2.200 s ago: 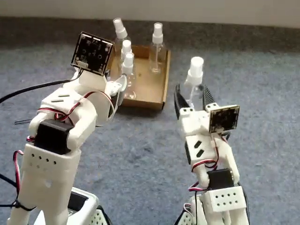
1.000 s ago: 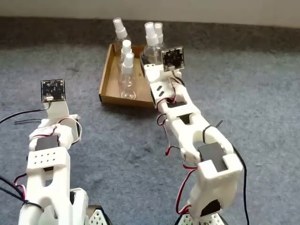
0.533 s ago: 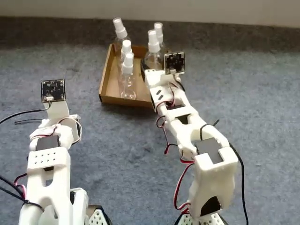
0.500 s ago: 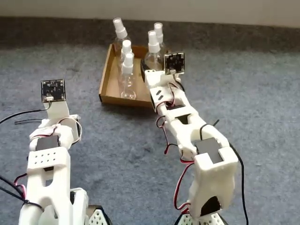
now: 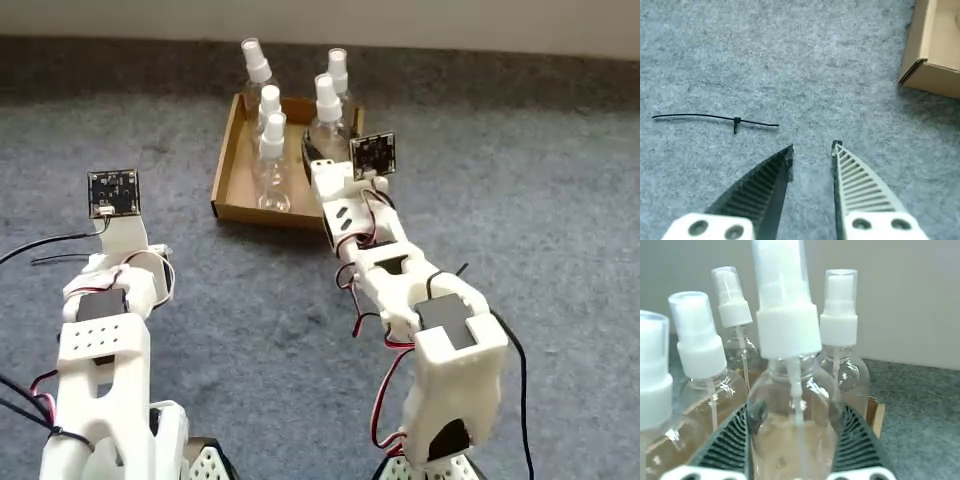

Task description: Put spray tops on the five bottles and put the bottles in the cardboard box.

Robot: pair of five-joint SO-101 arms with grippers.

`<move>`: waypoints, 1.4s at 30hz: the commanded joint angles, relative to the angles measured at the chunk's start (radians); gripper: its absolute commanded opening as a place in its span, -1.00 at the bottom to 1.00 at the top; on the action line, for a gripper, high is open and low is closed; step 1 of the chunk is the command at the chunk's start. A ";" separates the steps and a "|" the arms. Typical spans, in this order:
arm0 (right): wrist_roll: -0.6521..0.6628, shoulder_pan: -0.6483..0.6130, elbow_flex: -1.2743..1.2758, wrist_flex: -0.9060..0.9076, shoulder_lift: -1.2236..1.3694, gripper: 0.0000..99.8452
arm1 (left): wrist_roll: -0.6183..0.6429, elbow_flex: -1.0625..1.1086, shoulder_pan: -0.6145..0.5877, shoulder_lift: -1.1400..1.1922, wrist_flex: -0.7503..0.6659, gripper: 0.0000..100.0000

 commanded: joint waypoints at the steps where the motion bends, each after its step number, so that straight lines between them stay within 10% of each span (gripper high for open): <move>1: 0.012 0.010 -0.004 -0.022 -0.019 -0.99 | -0.003 -0.005 -0.001 -0.015 -0.020 -0.74; 34: 0.015 0.004 0.041 -0.022 -0.018 -0.98 | -0.003 -0.005 -0.001 -0.015 -0.017 -0.74; 42: 0.015 0.004 0.042 -0.021 -0.019 -0.65 | -0.003 -0.005 -0.001 -0.015 -0.018 -0.74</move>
